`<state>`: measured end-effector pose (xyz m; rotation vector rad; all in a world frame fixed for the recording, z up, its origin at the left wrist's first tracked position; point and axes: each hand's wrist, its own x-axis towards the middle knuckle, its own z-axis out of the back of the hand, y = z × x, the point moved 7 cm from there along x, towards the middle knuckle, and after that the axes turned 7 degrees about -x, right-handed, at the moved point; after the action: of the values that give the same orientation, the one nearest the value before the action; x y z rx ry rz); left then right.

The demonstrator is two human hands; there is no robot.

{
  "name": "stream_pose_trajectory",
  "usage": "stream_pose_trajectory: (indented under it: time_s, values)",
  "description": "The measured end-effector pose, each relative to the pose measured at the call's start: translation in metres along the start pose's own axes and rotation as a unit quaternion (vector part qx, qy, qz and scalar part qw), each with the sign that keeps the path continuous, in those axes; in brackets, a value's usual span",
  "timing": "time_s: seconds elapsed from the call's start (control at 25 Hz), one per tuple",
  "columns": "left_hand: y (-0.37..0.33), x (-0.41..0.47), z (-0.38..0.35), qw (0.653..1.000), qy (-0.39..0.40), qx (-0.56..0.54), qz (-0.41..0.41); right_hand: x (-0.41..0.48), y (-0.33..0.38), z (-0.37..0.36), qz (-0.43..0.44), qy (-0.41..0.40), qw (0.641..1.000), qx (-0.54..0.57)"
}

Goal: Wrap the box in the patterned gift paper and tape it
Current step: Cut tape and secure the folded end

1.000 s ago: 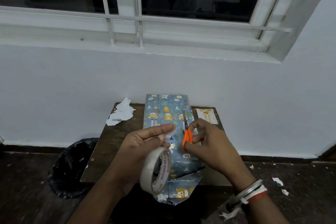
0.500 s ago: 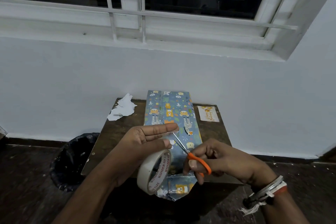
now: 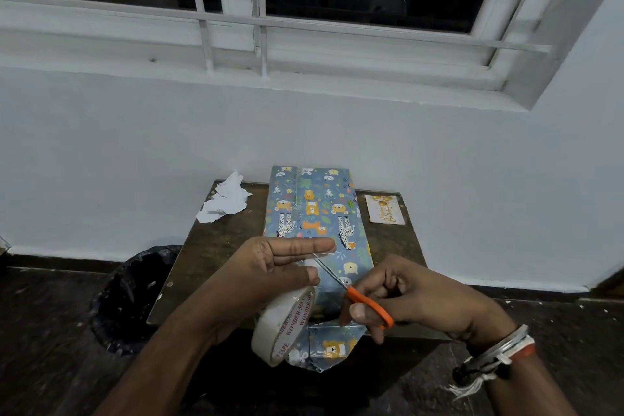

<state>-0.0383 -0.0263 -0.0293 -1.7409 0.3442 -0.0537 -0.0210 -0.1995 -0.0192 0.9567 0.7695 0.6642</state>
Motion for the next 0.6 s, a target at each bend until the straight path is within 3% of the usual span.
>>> stream_pose_trajectory:
  time_s: [0.6]
  values:
    - [0.0020, 0.0013, -0.0012, 1.000, 0.015, -0.012, 0.007, 0.0018, -0.0070, 0.0003, -0.008, 0.012, 1.000, -0.018]
